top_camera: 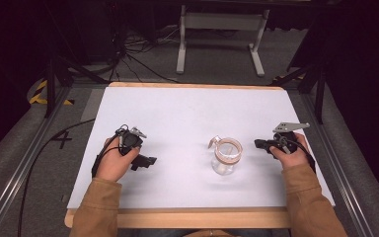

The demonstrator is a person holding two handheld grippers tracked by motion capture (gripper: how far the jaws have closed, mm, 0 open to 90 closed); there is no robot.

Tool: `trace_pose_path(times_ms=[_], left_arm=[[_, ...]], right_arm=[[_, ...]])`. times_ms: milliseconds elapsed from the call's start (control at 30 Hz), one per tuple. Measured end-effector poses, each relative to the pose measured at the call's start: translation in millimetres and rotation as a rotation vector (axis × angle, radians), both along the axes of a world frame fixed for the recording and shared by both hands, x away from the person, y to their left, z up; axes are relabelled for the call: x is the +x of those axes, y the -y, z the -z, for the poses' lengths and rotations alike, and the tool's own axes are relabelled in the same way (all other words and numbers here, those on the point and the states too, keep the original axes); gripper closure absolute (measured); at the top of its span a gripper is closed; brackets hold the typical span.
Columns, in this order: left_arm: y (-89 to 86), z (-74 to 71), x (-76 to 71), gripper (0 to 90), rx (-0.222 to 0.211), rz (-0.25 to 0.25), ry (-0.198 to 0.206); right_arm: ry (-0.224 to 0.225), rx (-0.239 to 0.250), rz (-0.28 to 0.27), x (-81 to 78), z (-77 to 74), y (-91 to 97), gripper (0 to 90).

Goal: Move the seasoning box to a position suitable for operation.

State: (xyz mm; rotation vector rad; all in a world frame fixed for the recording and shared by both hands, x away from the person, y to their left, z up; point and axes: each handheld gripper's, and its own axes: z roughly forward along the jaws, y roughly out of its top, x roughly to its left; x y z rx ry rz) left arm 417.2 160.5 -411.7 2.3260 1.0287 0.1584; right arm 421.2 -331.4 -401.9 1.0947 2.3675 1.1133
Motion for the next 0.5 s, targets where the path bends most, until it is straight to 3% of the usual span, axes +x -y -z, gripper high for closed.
trace_pose_path(times_ms=[267,500], left_arm=[[1.1,-5.8,-3.0,20.2,-0.034,0.037,0.022],[4.6,-12.5,-7.5,20.2,-0.056,0.073,0.037]], right_arm=[[0.025,0.043,-0.005,-1.6,-3.0,-2.4,84.3],[0.039,0.119,-0.080,-4.1,0.4,-17.1,82.0]])
